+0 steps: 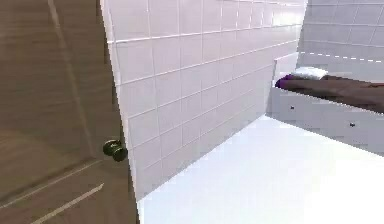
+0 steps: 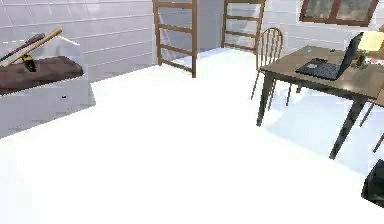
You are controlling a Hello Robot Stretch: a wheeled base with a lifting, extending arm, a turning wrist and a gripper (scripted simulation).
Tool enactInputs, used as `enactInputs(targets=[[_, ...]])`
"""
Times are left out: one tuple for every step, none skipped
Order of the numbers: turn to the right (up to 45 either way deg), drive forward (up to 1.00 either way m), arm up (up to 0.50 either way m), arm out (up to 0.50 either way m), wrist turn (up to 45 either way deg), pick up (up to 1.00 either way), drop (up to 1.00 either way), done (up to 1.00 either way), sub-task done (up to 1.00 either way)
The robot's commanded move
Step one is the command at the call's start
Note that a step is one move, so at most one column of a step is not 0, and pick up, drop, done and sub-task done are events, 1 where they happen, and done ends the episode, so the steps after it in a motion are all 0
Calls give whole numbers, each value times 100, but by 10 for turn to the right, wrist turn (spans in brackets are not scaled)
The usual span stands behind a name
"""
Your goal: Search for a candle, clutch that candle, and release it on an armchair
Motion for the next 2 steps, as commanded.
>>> enactInputs(targets=[[-360,0,0,0,0,0,0,0,0],[0,5,0,0,0,0,0,0,0]])
